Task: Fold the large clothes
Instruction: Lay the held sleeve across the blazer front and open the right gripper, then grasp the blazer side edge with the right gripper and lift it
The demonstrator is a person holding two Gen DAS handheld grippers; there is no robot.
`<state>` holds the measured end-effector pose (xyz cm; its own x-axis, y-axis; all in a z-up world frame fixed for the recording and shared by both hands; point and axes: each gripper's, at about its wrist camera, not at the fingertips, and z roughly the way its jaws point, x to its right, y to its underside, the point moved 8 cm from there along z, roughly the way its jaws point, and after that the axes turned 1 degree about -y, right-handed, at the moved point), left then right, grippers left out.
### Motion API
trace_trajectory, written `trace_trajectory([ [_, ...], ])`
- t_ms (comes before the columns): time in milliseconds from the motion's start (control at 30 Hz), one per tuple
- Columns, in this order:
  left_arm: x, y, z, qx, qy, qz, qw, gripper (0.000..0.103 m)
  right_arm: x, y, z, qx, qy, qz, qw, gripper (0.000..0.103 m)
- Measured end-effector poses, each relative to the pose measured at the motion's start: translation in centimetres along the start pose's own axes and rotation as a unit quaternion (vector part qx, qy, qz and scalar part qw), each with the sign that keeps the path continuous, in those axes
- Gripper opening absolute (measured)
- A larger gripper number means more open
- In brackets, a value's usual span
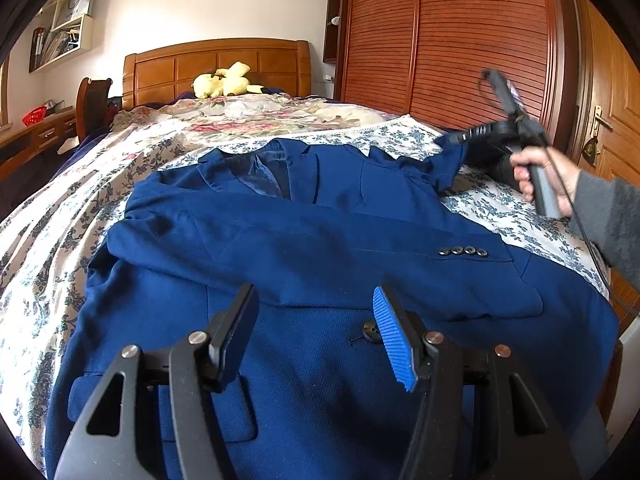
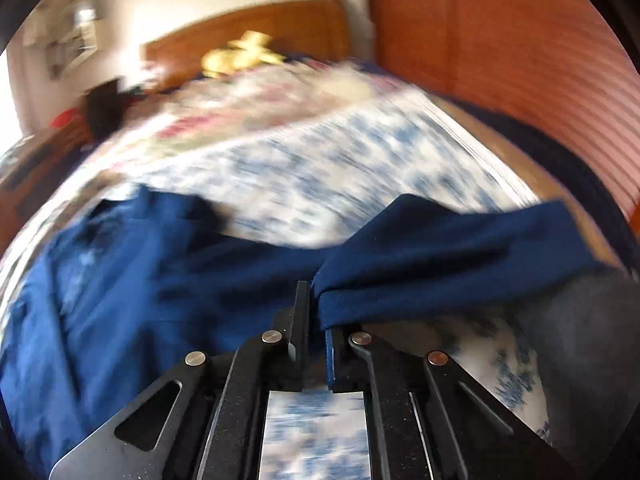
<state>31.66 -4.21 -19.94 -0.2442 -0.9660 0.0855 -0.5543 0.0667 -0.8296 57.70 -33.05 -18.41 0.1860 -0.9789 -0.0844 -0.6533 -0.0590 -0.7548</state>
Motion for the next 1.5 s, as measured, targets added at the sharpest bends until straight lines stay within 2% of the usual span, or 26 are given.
trace_trajectory([
  [100, 0.0, 0.0, 0.0, -0.001, -0.001, 0.000, 1.0000, 0.059, -5.3, -0.5, -2.6, 0.012, -0.047, -0.048, 0.998, 0.003],
  [233, 0.0, 0.0, 0.0, -0.001, -0.001, 0.000, 1.0000, 0.059, -11.6, 1.0, -4.8, 0.000, -0.092, -0.104, 0.990, 0.003],
  [333, 0.0, 0.0, 0.0, -0.001, -0.001, 0.001, 1.0000, 0.059, -14.6, 2.8, -5.2, -0.019, -0.103, -0.131, 0.986, 0.003],
  [433, 0.0, 0.0, 0.0, -0.001, 0.000, 0.001, 1.0000, 0.059, -15.8, 4.6, -4.7, -0.047, -0.088, -0.141, 0.985, 0.003],
  [567, 0.0, 0.0, 0.0, -0.001, -0.001, 0.000, 1.0000, 0.059, -15.7, 6.5, -4.7, -0.068, -0.072, -0.147, 0.984, 0.006],
  [700, 0.0, 0.0, 0.0, -0.001, -0.001, 0.001, 1.0000, 0.059, -15.5, 6.9, -6.4, -0.060, -0.067, -0.151, 0.984, 0.019],
  [767, 0.0, -0.1, 0.0, -0.002, -0.001, 0.002, 1.0000, 0.059, -15.5, 6.4, -7.6, -0.047, -0.072, -0.150, 0.985, 0.025],
  [833, 0.0, 0.0, 0.0, -0.003, -0.002, 0.003, 1.0000, 0.059, -15.4, 5.7, -8.4, -0.033, -0.071, -0.155, 0.985, 0.037],
  [933, 0.0, 0.0, 0.0, -0.003, -0.003, 0.003, 1.0000, 0.059, -14.6, 4.5, -8.9, -0.017, -0.059, -0.157, 0.986, 0.046],
  [1067, 0.1, 0.0, 0.0, -0.003, -0.003, 0.003, 1.0000, 0.059, -12.6, 2.5, -8.6, -0.002, -0.037, -0.140, 0.989, 0.047],
  [1200, 0.1, 0.0, 0.0, -0.003, -0.002, 0.003, 1.0000, 0.059, -10.6, 1.5, -7.4, -0.003, -0.013, -0.130, 0.991, 0.053],
  [1333, 0.1, 0.0, 0.0, -0.004, -0.002, 0.003, 1.0000, 0.059, -8.0, 1.5, -4.8, -0.026, 0.014, -0.118, 0.993, 0.059],
  [1500, 0.1, 0.0, 0.1, -0.004, -0.001, 0.003, 1.0000, 0.059, -4.5, 2.4, -1.4, -0.057, 0.048, -0.097, 0.993, 0.061],
])
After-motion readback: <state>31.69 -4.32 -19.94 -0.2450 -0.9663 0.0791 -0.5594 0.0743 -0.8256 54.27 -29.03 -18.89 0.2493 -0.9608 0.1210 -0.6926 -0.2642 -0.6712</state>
